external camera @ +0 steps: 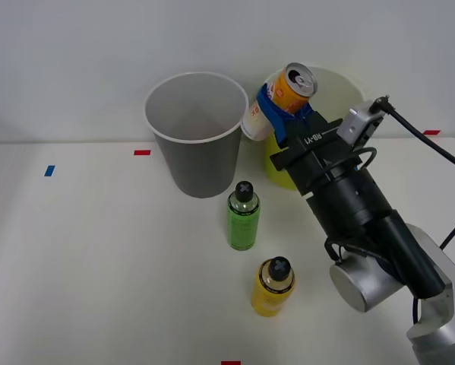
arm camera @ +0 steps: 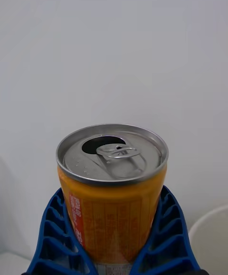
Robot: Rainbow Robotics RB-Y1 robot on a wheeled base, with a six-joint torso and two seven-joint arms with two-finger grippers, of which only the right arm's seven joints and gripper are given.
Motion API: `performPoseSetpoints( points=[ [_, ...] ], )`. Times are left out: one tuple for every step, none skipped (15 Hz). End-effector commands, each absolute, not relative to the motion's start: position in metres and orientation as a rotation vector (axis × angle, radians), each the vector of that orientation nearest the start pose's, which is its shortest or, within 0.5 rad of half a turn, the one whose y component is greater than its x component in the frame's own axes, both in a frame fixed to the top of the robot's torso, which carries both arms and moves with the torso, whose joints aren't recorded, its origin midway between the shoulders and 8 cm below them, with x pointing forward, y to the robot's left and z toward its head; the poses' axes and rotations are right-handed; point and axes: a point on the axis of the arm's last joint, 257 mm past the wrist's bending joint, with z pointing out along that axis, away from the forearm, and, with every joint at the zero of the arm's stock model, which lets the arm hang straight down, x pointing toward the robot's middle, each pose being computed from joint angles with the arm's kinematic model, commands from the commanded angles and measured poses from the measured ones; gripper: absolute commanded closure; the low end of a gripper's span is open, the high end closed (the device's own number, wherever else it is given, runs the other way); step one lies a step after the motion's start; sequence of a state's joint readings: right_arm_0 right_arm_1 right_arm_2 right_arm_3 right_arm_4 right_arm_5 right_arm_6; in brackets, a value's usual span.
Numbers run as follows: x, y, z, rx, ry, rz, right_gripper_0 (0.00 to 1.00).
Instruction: Put cans in the gray bin, plastic bottles in the light green bin
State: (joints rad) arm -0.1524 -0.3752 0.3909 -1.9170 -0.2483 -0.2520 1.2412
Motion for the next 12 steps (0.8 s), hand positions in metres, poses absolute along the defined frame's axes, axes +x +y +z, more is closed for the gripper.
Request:
performPoseSetpoints(
  points=[
    [0.484, -0.050, 0.043, -0.268, 1.007, 0.672, 1.00],
    [0.489, -0.045, 0.052, -0.288, 1.021, 0.666, 1.00],
    [0.493, -0.042, 0.059, -0.306, 1.029, 0.668, 1.00],
    [0.496, -0.039, 0.063, -0.312, 1.041, 0.686, 1.00],
    [0.498, -0.035, 0.068, -0.338, 1.053, 0.692, 1.00],
    [0.500, -0.031, 0.070, -0.362, 1.067, 0.700, 1.00],
    [0.499, -0.029, 0.073, -0.378, 1.069, 0.710, 1.00],
    [0.499, -0.026, 0.073, -0.399, 1.085, 0.719, 1.00],
    [0.499, -0.020, 0.076, -0.419, 1.090, 0.727, 1.00],
    [0.502, -0.015, 0.073, -0.444, 1.121, 0.721, 1.00],
    [0.503, -0.012, 0.075, -0.455, 1.130, 0.718, 1.00],
    [0.502, -0.007, 0.074, -0.472, 1.139, 0.719, 1.00]
  ],
)
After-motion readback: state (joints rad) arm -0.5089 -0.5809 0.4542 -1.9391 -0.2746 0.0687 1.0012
